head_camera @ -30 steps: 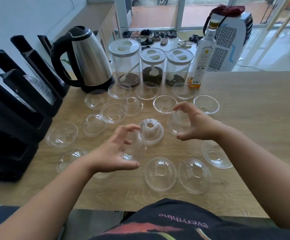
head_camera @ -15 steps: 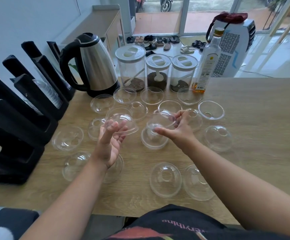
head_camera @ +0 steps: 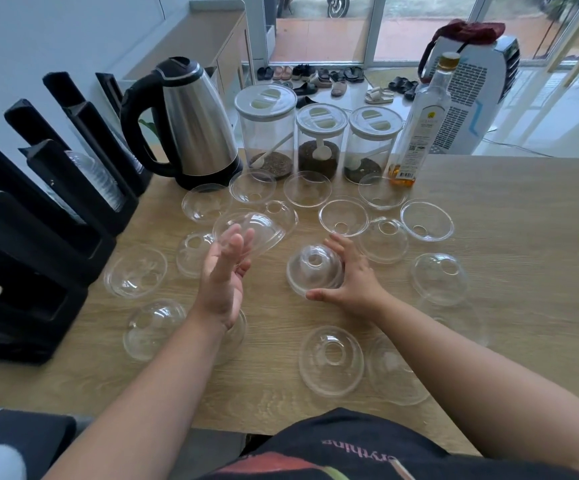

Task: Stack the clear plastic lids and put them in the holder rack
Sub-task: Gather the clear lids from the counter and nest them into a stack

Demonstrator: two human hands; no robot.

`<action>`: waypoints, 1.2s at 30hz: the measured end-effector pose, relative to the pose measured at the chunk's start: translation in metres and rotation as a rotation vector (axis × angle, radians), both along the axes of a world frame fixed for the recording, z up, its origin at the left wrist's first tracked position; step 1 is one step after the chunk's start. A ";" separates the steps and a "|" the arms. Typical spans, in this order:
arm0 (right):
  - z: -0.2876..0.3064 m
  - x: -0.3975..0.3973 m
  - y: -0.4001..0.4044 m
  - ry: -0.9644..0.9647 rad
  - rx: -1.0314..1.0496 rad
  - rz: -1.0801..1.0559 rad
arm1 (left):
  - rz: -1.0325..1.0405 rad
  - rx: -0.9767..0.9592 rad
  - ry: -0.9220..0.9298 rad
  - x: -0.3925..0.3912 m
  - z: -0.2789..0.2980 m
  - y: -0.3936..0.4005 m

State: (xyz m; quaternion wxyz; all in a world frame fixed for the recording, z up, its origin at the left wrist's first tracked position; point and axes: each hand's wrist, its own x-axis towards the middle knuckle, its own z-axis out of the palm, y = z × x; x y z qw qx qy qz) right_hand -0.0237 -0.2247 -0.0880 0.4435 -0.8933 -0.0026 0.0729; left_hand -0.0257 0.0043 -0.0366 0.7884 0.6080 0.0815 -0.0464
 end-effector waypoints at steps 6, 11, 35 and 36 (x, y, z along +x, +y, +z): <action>0.001 0.002 -0.004 0.118 -0.018 0.013 | -0.082 0.011 -0.030 0.004 -0.009 -0.007; 0.001 0.004 -0.004 0.109 -0.043 0.024 | -0.214 0.241 -0.116 0.011 -0.021 -0.010; 0.051 -0.034 -0.102 -0.102 -0.017 -0.142 | -0.528 1.158 -0.296 0.027 -0.028 -0.049; 0.053 -0.038 -0.106 -0.076 -0.017 -0.137 | -0.532 1.183 -0.301 0.028 -0.027 -0.050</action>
